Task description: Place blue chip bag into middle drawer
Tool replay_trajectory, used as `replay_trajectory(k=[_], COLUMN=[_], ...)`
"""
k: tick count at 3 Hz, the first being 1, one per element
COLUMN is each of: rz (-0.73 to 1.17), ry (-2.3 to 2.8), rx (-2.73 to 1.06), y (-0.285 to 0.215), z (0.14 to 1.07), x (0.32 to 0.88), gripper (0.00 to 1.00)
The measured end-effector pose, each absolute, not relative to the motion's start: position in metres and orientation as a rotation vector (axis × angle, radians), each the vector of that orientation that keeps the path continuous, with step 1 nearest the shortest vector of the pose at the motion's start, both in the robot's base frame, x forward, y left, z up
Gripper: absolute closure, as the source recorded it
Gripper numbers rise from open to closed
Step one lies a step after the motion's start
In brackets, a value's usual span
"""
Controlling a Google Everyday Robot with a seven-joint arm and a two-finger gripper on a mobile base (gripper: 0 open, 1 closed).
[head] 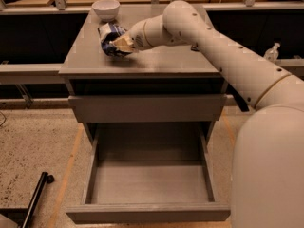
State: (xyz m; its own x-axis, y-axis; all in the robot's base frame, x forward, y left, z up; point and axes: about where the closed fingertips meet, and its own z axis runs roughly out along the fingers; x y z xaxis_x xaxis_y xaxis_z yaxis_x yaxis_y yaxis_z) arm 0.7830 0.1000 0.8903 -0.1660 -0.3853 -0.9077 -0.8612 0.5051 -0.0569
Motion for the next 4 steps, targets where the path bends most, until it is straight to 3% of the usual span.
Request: replay_trajectory(k=[2,3,4], rz=[0.481,0.498,0.635], ry=[1.86,1.878,1.85], rx=[-1.121,-1.164,-1.195], y=[0.052,0.028,0.013], z=[0.913,0.92,0.906], x=[0.707,0.666,0.63], gripper=[1.0,1.0,1.0])
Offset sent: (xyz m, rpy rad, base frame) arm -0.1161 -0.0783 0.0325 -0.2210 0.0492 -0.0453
